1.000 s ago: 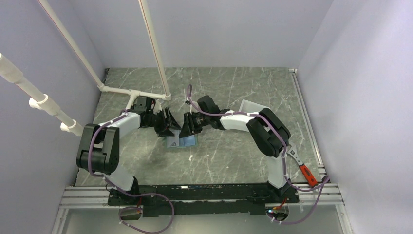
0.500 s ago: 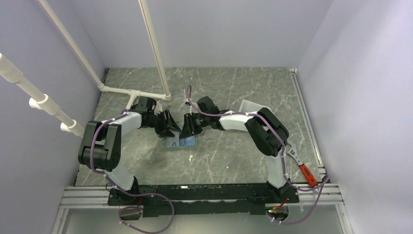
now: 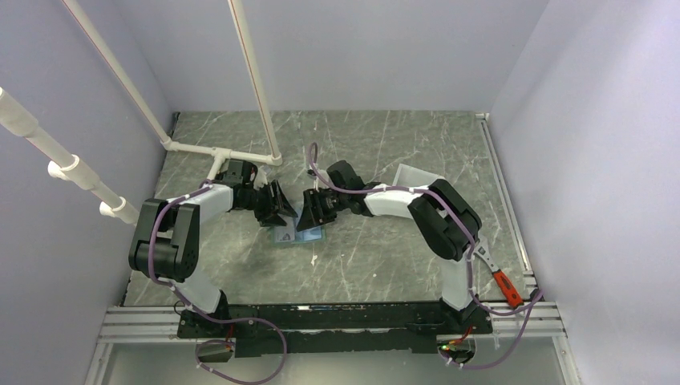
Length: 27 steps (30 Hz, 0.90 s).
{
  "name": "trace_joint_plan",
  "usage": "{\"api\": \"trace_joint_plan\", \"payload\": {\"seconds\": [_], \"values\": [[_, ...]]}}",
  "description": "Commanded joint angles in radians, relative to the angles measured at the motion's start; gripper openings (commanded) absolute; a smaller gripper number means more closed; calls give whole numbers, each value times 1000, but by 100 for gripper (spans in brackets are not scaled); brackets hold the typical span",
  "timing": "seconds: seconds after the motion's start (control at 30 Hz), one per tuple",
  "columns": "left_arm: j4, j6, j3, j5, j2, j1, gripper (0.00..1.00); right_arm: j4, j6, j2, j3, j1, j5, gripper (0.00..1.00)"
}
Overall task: Put the credit cards into the card holder
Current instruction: Turn over the card slot in the card holder.
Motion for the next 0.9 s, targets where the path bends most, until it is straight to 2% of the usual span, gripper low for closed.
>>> {"api": "trace_joint_plan", "payload": {"seconds": [0.0, 0.4, 0.6, 0.73, 0.87], "values": [[-1, 21, 7, -8, 2, -2, 59, -14, -48, -64, -3, -1, 34, 56], [10, 17, 12, 9, 7, -2, 59, -31, -48, -46, 24, 4, 70, 60], [13, 17, 14, 13, 11, -2, 59, -31, -78, -67, 23, 33, 136, 78], [18, 16, 13, 18, 17, -2, 60, -109, -98, -61, 66, 81, 300, 81], [16, 15, 14, 18, 14, -2, 60, -208, -124, -66, 118, 149, 599, 84]]}}
